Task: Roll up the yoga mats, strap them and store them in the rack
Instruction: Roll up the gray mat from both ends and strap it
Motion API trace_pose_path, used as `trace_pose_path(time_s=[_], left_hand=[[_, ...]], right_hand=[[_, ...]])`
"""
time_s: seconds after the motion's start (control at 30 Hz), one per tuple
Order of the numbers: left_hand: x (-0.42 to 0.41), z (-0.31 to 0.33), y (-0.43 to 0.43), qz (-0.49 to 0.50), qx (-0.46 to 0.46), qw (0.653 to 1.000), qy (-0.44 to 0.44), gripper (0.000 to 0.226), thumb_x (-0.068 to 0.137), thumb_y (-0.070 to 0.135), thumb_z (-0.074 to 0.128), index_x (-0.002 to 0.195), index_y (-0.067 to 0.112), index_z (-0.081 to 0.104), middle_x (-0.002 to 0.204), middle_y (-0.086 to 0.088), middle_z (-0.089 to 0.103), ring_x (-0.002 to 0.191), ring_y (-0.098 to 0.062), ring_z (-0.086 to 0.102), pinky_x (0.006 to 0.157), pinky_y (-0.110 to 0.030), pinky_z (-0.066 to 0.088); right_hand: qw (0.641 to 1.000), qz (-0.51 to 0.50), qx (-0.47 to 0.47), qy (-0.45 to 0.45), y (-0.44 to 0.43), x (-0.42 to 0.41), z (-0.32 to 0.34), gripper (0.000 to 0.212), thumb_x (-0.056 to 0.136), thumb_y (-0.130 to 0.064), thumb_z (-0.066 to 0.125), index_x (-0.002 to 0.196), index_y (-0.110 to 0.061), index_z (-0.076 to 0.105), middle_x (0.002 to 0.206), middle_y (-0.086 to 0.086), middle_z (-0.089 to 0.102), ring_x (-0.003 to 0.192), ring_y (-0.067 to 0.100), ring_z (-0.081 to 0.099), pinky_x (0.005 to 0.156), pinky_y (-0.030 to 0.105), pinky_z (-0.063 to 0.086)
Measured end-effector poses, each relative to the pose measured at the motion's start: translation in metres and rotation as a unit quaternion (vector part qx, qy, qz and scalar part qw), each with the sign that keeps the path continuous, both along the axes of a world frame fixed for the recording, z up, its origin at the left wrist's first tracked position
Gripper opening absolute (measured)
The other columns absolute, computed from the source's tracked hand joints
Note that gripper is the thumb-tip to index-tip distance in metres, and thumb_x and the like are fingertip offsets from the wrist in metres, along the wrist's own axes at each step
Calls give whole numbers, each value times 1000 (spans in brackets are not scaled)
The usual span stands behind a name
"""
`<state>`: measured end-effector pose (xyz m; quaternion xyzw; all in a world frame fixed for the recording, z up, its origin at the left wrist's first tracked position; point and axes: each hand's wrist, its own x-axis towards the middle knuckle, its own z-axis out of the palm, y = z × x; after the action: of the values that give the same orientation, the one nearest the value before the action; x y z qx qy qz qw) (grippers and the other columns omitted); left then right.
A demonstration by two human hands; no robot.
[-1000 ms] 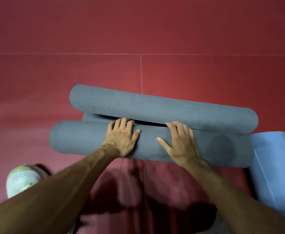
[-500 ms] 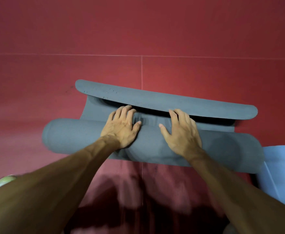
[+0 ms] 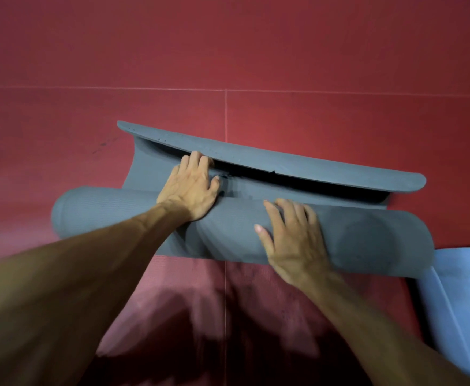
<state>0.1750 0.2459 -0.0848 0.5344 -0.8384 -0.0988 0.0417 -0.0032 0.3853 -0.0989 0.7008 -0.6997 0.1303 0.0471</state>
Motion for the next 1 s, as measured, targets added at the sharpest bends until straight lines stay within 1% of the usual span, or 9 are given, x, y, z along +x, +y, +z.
trace_pose_path(time_s=[0.13, 0.23, 0.33, 0.5, 0.63, 0.73, 0.83, 0.9, 1.0], left_hand=[[2, 2, 5, 3, -8, 1000, 19, 32, 94, 30, 44, 115, 6, 47, 116, -13, 42, 102, -31, 44, 90, -44, 39], [4, 7, 10, 23, 40, 998, 45, 28, 96, 30, 39, 113, 7, 43, 116, -10, 36, 85, -34, 52, 78, -46, 46], [5, 11, 16, 22, 67, 997, 22, 31, 98, 34, 35, 116, 10, 42, 120, -8, 37, 83, -36, 56, 74, -44, 45], [15, 14, 31, -37, 85, 996, -10, 52, 93, 47, 20, 124, 18, 50, 128, -4, 55, 115, -29, 54, 97, -38, 37], [27, 18, 54, -60, 103, 991, -68, 65, 94, 50, 15, 149, 19, 28, 155, 1, 30, 143, -17, 23, 117, -31, 11], [38, 26, 70, -70, 130, 985, -86, 59, 100, 46, 26, 151, 17, 22, 157, 0, 23, 144, -18, 20, 116, -31, 11], [53, 30, 96, -81, 141, 983, -80, 79, 87, 59, 8, 150, 14, 25, 155, -4, 25, 141, -21, 27, 115, -32, 18], [64, 23, 123, -108, 99, 986, -79, 81, 84, 56, 9, 146, 10, 34, 149, -9, 37, 134, -27, 40, 113, -35, 24], [72, 7, 148, -115, 49, 986, -107, 64, 92, 48, 28, 135, 6, 49, 130, -10, 57, 119, -31, 55, 106, -41, 26]], right_hand=[[994, 15, 91, 50, 20, 11, -3, 118, 53, -78, 65, 140, -1, 43, 138, 17, 46, 130, 34, 41, 112, 58, 23], [989, 18, 121, 82, 19, 12, -6, 140, 27, -70, 82, 141, -1, 36, 136, 19, 46, 127, 36, 42, 110, 61, 24], [989, 12, 109, 95, 9, 7, -8, 133, 26, -54, 89, 137, -5, 37, 129, 18, 49, 118, 36, 48, 106, 58, 30], [993, 29, 82, 85, -11, -3, 1, 116, 22, -52, 82, 125, -7, 54, 121, 12, 55, 103, 32, 53, 93, 50, 39], [981, 36, 156, 106, -18, -5, 20, 115, 25, -58, 81, 127, -11, 55, 116, 4, 57, 98, 28, 54, 85, 43, 40], [962, 101, 242, 80, -22, -7, 38, 114, 40, -62, 80, 138, -16, 41, 126, -2, 48, 113, 23, 45, 90, 41, 35], [946, 138, 289, 41, -8, -4, 47, 115, 42, -65, 79, 139, -21, 38, 128, -7, 45, 115, 17, 39, 90, 37, 32], [941, 145, 303, 29, 7, 1, 44, 115, 39, -67, 78, 138, -23, 38, 125, -9, 45, 113, 14, 38, 89, 35, 32], [945, 141, 294, 21, 17, 4, 37, 115, 35, -68, 76, 135, -26, 39, 120, -10, 44, 110, 12, 37, 87, 34, 32]])
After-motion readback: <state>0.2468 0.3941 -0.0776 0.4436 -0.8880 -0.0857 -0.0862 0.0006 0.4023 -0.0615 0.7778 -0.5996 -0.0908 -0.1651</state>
